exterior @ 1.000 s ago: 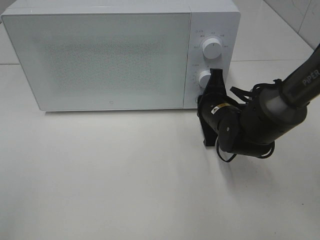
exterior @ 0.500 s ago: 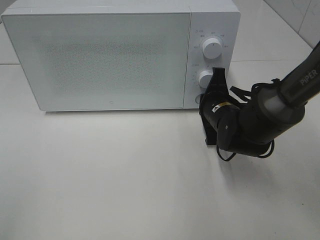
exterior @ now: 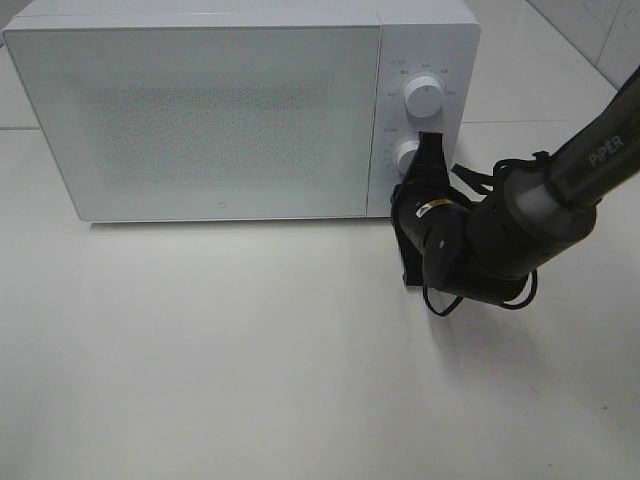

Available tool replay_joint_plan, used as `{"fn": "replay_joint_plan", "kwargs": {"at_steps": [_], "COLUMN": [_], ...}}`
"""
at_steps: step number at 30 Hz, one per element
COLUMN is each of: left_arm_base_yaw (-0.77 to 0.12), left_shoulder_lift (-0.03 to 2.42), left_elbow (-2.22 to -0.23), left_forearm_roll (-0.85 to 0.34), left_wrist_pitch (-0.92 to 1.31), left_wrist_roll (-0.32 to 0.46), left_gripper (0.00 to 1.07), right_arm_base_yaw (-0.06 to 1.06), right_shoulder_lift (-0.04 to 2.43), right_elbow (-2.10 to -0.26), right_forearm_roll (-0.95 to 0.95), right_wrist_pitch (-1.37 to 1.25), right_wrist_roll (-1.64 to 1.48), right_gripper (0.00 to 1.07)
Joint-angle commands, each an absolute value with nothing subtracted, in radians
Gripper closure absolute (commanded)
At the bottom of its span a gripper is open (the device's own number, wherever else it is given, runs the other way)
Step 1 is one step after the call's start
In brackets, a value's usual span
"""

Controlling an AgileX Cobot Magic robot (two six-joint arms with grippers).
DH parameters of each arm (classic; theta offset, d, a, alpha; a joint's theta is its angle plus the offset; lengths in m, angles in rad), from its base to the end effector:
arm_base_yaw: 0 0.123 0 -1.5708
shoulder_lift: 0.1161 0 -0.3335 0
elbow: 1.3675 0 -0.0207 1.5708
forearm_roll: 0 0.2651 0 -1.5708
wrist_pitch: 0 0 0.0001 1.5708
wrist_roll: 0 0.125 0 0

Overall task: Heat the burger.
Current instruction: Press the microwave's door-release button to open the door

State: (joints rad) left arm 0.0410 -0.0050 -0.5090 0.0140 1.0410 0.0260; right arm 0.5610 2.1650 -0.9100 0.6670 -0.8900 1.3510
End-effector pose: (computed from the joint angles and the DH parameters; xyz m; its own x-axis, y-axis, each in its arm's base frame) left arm -0.0115 0.0010 0.2737 -0.4268 0.0156 -0.9042 -0.0378 0.9987 0.0351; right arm 0.4058 0.1841 0.0976 -0.0106 0.9992 0.0386 0.3402 -0.0327 0.9398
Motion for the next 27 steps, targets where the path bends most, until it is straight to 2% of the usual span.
{"fn": "replay_joint_plan", "kwargs": {"at_steps": [1,8,27], "left_arm_base_yaw": [0.046,0.046,0.046], "left_shoulder_lift": [-0.012,-0.012,-0.012], "left_elbow": [-0.511,-0.511,-0.511], "left_forearm_roll": [0.012,0.012,0.012], "left_wrist_pitch": [1.029,1.029,1.029], "left_wrist_roll": [0.025,0.025,0.025], "left_gripper": [0.09,0.09,0.09], "right_arm_base_yaw": [0.533,0.51,0.51], "right_shoulder_lift": [2.154,2.18,2.18], "right_elbow": [-0.993,-1.071,-1.074], "right_forearm_roll": [0.612,0.604,0.606], "right_wrist_pitch": [-1.119,-1.184,-1.192], "right_wrist_roll": [1.318,1.271,1.252], "right_gripper": [1.06,1.06,1.07]}}
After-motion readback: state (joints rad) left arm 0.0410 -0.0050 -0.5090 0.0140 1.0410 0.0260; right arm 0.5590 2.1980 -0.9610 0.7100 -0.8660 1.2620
